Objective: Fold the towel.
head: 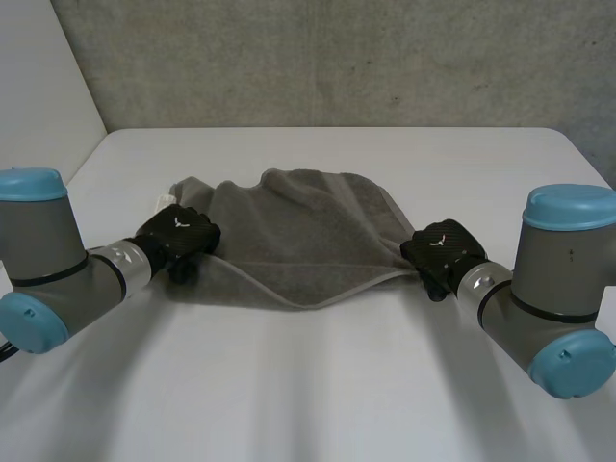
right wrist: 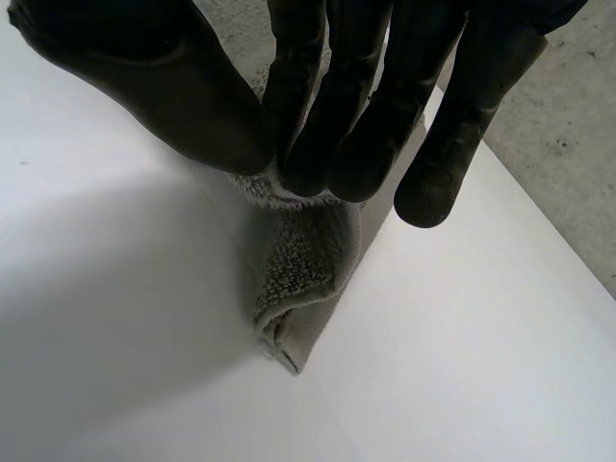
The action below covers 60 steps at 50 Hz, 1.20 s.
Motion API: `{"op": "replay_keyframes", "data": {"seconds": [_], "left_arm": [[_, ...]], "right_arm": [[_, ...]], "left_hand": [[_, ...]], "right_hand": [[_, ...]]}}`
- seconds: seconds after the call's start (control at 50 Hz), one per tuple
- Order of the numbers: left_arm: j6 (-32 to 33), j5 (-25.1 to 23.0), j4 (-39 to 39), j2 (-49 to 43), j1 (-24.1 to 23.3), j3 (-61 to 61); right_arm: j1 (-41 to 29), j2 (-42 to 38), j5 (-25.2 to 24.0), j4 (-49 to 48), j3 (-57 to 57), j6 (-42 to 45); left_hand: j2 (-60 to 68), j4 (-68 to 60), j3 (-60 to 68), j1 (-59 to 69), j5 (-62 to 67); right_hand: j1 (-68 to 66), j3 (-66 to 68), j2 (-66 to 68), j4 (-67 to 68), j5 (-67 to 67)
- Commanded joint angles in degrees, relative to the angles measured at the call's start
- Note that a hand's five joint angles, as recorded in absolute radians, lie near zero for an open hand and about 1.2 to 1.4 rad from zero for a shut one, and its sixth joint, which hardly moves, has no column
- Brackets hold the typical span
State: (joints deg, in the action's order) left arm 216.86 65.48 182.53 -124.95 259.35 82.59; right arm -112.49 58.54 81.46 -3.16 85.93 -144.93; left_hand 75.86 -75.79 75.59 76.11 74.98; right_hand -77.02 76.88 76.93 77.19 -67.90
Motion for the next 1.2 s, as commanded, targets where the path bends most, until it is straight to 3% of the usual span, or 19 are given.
{"op": "replay_keyframes", "data": {"seconds": [0.02, 0.16, 0.26, 0.36, 0.52, 0.7, 0.94, 0.98, 1.02, 1.04, 1.08, 1.2], "left_arm": [[2.34, 2.54, 0.63, 1.90, 0.02, 0.29], [-1.18, 4.39, 3.80, 12.63, -0.25, 1.78], [-11.53, 4.92, 8.80, 25.34, 0.10, 3.80], [-16.28, 5.53, 9.34, 33.70, 0.80, 4.77], [-18.05, 5.54, 8.81, 40.31, 1.95, 5.56], [-17.88, 5.45, 8.81, 37.85, 2.04, 6.09], [-17.44, 5.27, 6.53, 16.78, 1.43, 0.38], [-17.35, 5.45, 5.64, 14.83, 1.33, -0.59], [-17.35, 5.54, 4.85, 12.37, 1.25, -1.73], [-17.35, 5.54, 4.85, 12.36, 1.25, -1.74], [-17.26, 5.62, 4.94, 11.23, 1.25, -1.82], [-16.74, 5.62, 5.03, 10.52, 2.30, -1.12]], "right_arm": [[0.78, 1.05, 0.37, 0.08, -0.76, -0.18], [2.10, 10.11, 0.63, 1.40, -3.58, -0.79], [2.80, 19.14, 0.46, 6.66, -7.08, -0.97], [2.80, 24.76, 0.55, 13.68, -11.82, -0.97], [3.68, 29.53, 0.72, 21.34, -20.96, -0.70], [5.79, 26.72, 0.11, 23.90, -24.76, -0.62], [0.88, 10.65, -0.07, 23.73, -25.20, -1.58], [0.08, 8.88, -0.16, 23.73, -24.58, -2.29], [-1.23, 6.51, -0.25, 23.03, -22.58, -5.08], [-1.24, 6.50, -0.25, 23.02, -22.56, -5.10], [-1.59, 5.98, -0.51, 19.88, -18.45, -9.47], [-1.24, 6.59, -4.54, 15.20, -8.69, -22.21]], "left_hand": [[4.14, -4.21, 4.41, 3.89, -4.98], [4.14, -4.21, 4.41, 3.89, -4.98], [4.14, -4.21, 4.41, 3.89, -4.98], [4.14, -4.21, 4.41, 3.89, -4.98], [4.14, -4.21, 4.41, 3.89, -4.98], [4.14, -4.21, 4.41, 3.89, -4.98], [4.14, -4.21, 4.41, 3.89, -4.98], [4.14, -4.21, 4.41, 3.89, -4.98], [4.14, -4.21, 4.41, 3.89, -4.98], [4.14, -4.21, 4.41, 3.89, -4.98], [4.14, -4.21, 4.41, 3.89, -4.98], [4.14, -4.21, 4.41, 3.89, -4.98]], "right_hand": [[-2.98, 3.12, 3.07, 2.81, -2.10], [-2.98, 3.12, 3.07, 2.81, -2.10], [-2.98, 3.12, 3.07, 2.81, -2.10], [-2.98, 3.12, 3.07, 2.81, -2.10], [-2.98, 3.12, 3.07, 2.81, -2.10], [-2.98, 3.12, 3.07, 2.81, -2.10], [-2.98, 3.12, 3.07, 2.81, -2.10], [2.84, -2.71, -2.76, -3.01, 3.73], [28.46, -28.33, -28.37, -28.63, 29.35], [28.58, -28.45, -28.49, -28.75, 29.46], [44.99, -44.85, -44.90, -45.16, 45.87], [53.31, -53.17, -53.22, -53.48, 54.19]]}}
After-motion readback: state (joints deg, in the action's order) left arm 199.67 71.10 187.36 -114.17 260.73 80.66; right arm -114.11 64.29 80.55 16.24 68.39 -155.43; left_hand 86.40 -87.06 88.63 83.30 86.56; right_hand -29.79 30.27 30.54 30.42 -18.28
